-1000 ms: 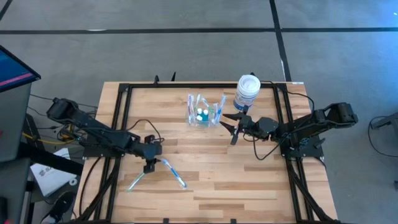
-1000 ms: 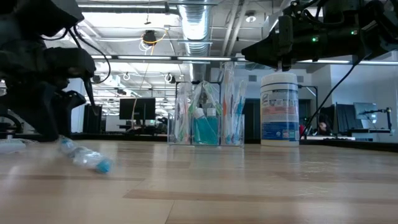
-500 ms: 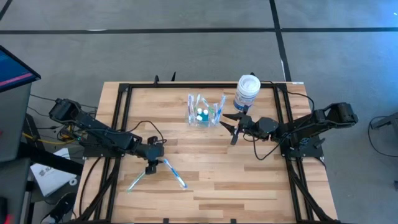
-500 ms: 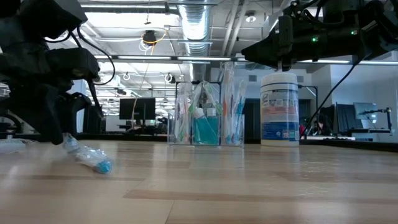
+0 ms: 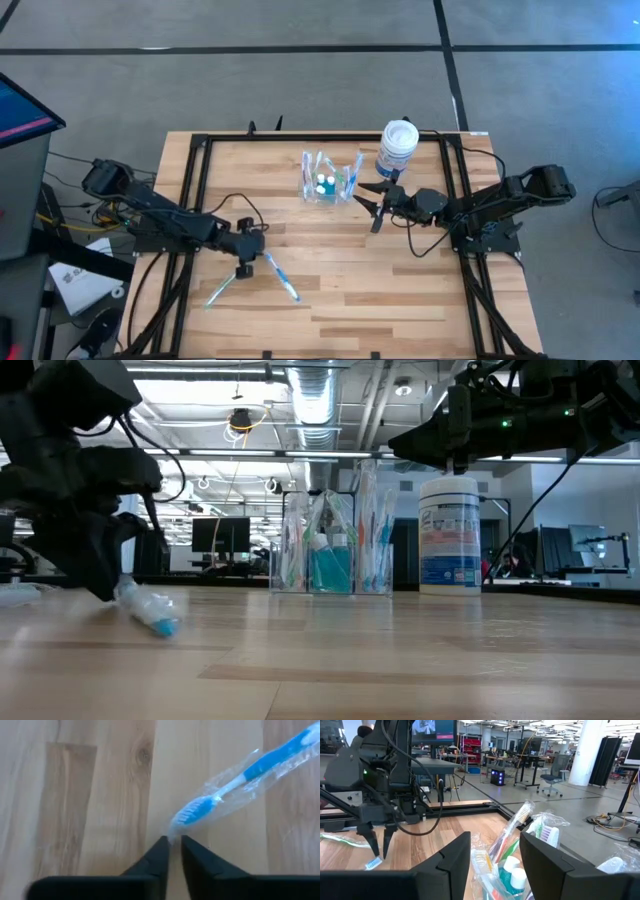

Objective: Pick & Place toothbrushing station
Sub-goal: Put the blue toothbrush into the transparent organizer

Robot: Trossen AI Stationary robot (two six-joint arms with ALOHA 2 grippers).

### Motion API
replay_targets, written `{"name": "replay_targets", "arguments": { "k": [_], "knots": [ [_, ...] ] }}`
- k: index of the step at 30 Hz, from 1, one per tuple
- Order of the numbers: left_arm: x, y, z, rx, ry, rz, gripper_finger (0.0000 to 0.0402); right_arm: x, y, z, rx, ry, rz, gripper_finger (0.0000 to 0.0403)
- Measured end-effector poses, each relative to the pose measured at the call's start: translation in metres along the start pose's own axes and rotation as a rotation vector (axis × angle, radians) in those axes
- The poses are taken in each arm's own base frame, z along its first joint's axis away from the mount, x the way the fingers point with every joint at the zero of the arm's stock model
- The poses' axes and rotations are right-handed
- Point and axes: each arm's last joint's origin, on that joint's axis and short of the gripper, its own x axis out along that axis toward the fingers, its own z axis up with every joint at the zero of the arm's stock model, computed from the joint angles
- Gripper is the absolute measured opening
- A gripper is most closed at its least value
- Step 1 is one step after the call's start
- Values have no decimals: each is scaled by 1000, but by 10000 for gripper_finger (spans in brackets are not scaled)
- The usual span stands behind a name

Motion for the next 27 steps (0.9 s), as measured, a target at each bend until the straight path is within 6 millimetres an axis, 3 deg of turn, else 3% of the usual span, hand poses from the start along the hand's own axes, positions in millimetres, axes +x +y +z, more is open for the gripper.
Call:
{"name": "replay_targets", "arguments": {
  "k": [2, 6, 27],
  "knots": [
    [2, 0, -1, 2, 12, 0, 14, 0, 0, 0, 0, 0, 0, 161],
    [3, -2, -1, 25, 4, 1, 2, 0, 0, 0, 0, 0, 0, 161],
    [2, -5, 1, 0, -15, -27, 6, 0, 0, -1, -2, 6, 0, 161]
  ]
}}
